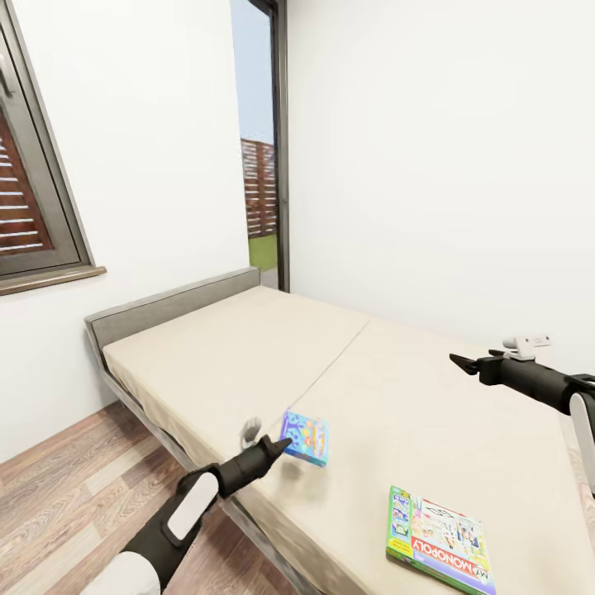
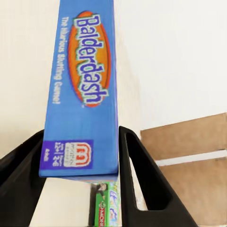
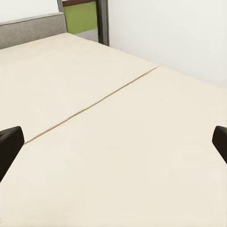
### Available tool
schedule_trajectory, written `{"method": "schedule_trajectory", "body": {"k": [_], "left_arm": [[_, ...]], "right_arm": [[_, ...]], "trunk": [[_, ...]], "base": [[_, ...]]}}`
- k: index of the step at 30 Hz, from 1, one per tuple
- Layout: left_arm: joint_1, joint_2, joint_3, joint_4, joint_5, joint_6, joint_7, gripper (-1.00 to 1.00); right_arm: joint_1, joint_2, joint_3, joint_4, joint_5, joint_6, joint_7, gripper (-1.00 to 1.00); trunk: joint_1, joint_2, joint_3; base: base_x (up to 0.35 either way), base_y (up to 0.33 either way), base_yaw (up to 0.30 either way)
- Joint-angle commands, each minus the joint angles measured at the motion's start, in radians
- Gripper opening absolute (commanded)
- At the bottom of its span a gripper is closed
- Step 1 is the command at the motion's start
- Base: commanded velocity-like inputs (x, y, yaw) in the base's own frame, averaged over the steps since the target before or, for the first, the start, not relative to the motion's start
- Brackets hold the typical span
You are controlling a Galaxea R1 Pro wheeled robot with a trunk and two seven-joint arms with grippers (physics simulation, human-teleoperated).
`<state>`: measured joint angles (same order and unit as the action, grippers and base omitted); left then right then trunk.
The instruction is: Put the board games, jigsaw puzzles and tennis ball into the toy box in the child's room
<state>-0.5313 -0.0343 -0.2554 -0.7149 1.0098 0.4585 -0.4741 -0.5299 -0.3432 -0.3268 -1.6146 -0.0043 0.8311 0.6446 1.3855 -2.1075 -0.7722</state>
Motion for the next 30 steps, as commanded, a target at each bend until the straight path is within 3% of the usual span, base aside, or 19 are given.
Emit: {"method": "schedule_trajectory", "body": {"k": [1,2,5,12,18,26,27,28,30], "left_arm": [[0.000,-0.001,-0.005,-0.046,0.008,0.021,0.049,-1.00],[0.001,-0.003,-0.019,-0.121,0.009,0.044,0.134,-1.00],[-0.004,-0.005,-0.041,-0.220,0.018,0.074,0.263,-1.00],[-0.002,-0.017,-0.058,-0.350,0.107,0.133,0.444,-1.00],[0.031,-0.025,-0.061,-0.426,0.129,0.139,0.489,-1.00],[0.048,-0.020,-0.062,-0.479,0.120,0.159,0.504,-1.00],[0.050,-0.025,-0.063,-0.484,0.119,0.156,0.653,-1.00],[0.052,-0.027,-0.064,-0.485,0.120,0.152,0.667,-1.00],[0.053,-0.030,-0.066,-0.486,0.123,0.152,0.670,-1.00]], "right_arm": [[-0.001,0.000,-0.001,-0.001,-0.001,0.008,0.005,1.00],[-0.001,0.001,-0.001,-0.001,-0.001,0.009,0.004,1.00],[-0.001,0.002,-0.001,-0.001,-0.002,0.013,0.005,1.00],[-0.001,0.002,0.001,-0.001,-0.003,0.017,0.006,1.00],[-0.001,0.003,0.005,-0.001,-0.003,0.018,0.006,1.00],[0.003,0.003,0.008,-0.001,-0.005,0.020,0.007,1.00],[0.008,0.002,0.008,-0.001,-0.005,0.056,0.061,1.00],[0.008,0.003,0.007,-0.001,-0.003,0.108,0.095,1.00],[0.009,0.003,0.007,-0.001,-0.001,0.119,0.103,1.00]], "trunk": [[0.000,0.000,-0.001],[0.000,0.000,-0.001],[0.000,0.000,-0.001],[0.000,0.000,-0.001],[-0.008,0.014,0.005],[-0.038,0.070,0.030],[-0.042,0.077,0.033],[-0.046,0.084,0.036],[-0.054,0.098,0.043]], "base": [[0.000,0.000,0.000],[0.000,0.000,0.000],[0.000,0.000,0.000],[0.000,0.000,0.000],[0.000,0.000,0.000],[0.000,0.000,0.000],[0.000,0.000,-0.075],[0.000,0.000,-0.025],[0.000,0.000,-0.014]]}}
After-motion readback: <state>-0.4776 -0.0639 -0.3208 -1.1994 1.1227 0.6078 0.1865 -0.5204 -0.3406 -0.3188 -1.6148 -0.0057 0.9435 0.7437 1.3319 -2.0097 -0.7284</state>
